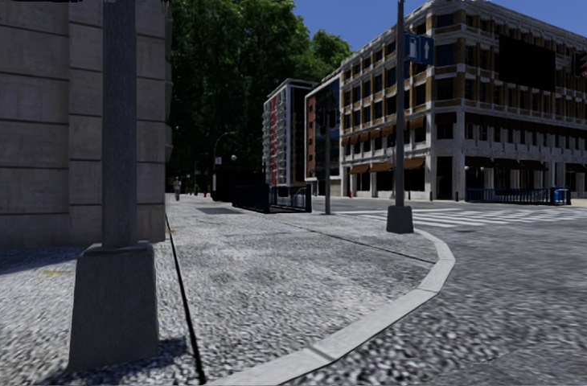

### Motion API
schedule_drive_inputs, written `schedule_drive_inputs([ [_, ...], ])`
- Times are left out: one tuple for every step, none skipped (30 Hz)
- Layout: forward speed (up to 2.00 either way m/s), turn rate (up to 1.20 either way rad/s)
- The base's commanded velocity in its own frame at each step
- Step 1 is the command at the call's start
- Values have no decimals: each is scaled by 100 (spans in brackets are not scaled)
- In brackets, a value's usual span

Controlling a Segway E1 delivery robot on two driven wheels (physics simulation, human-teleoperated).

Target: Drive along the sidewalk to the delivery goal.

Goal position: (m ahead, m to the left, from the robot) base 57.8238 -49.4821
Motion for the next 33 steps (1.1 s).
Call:
schedule_drive_inputs([
  [192,-49],
  [190,-46],
  [190,-46],
  [186,-37],
  [179,-30],
  [174,-25],
  [170,-15],
  [167,-11],
  [167,-11],
  [166,-10],
  [165,-10],
  [165,-9],
  [165,-5],
  [165,0],
  [165,0],
  [165,0],
  [165,0],
  [165,0],
  [165,0],
  [165,0],
  [165,0],
  [165,0],
  [165,0],
  [165,0],
  [165,0],
  [165,0],
  [165,0],
  [165,0],
  [165,0],
  [164,0],
  [163,0],
  [163,0],
  [162,0],
])
